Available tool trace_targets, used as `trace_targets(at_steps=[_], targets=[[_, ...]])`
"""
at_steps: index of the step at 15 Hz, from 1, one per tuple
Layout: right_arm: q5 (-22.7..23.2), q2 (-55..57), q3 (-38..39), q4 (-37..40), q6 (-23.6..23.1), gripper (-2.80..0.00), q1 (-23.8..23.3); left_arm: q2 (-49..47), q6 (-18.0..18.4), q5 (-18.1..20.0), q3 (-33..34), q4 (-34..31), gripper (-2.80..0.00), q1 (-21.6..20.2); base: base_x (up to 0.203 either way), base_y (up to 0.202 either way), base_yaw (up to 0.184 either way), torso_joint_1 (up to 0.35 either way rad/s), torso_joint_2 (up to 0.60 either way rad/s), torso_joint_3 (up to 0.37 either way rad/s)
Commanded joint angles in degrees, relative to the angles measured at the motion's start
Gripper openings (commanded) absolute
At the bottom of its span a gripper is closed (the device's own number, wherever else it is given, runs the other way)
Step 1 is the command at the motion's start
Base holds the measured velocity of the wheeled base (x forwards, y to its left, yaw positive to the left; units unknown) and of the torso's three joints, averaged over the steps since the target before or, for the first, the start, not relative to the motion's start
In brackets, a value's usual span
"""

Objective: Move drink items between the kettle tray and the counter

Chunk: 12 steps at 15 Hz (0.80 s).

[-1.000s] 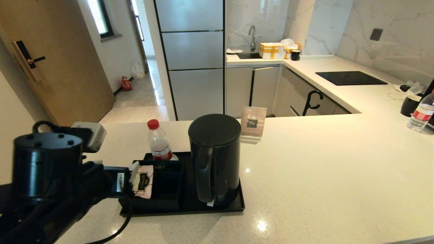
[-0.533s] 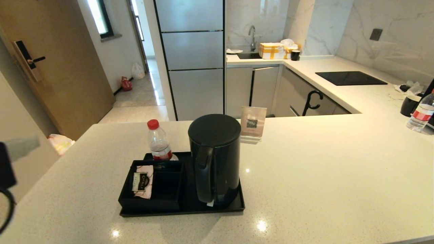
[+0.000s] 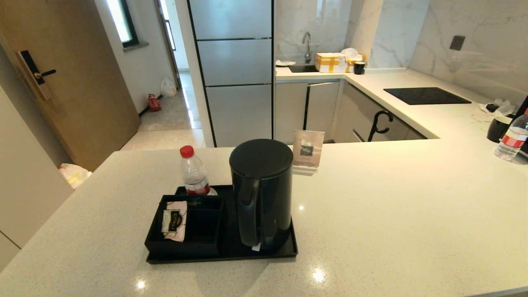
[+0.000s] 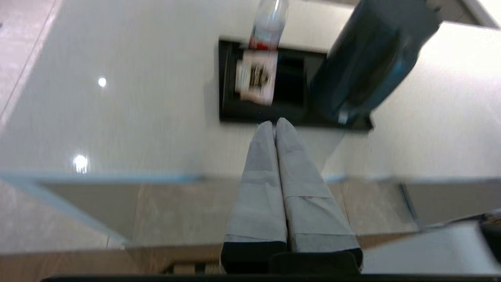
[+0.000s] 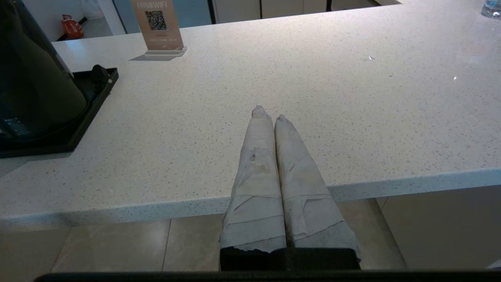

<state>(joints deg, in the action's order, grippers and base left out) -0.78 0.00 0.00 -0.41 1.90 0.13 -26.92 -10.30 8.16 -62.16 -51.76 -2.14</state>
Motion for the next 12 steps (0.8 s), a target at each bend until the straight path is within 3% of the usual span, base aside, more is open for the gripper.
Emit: trace_targets(at_steps=[1, 3, 6, 8, 12], targets=[[0.0, 0.0, 0.0, 0.0, 0.0, -2.80, 0.0, 12.0, -0.2, -0.5, 9.4, -0.9, -2.80, -0.3, 0.000, 0.000, 0.000, 0.000, 0.00, 0.000], [0.0, 0.0, 0.0, 0.0, 0.0, -2.80, 0.0, 15.9, -0.5, -1.4, 16.7, 3.2, -2.80, 0.4, 0.000, 0.000, 0.000, 0.000, 0.00, 0.000], [0.0, 0.0, 0.0, 0.0, 0.0, -2.80, 0.0, 16.5, -0.5, -2.3, 18.2, 6.2, -2.80, 0.7, 0.000, 0.000, 0.000, 0.000, 0.00, 0.000], [0.0, 0.1, 0.0, 0.0, 0.0, -2.80, 0.0, 19.3, 1.1, -3.6, 26.1, 17.3, -2.80, 1.0, 0.000, 0.000, 0.000, 0.000, 0.00, 0.000], [0.0, 0.0, 0.0, 0.0, 0.0, -2.80, 0.0, 25.8, 6.0, -6.1, 52.1, 40.0, -2.80, 1.3, 0.000, 0.000, 0.000, 0.000, 0.00, 0.000]])
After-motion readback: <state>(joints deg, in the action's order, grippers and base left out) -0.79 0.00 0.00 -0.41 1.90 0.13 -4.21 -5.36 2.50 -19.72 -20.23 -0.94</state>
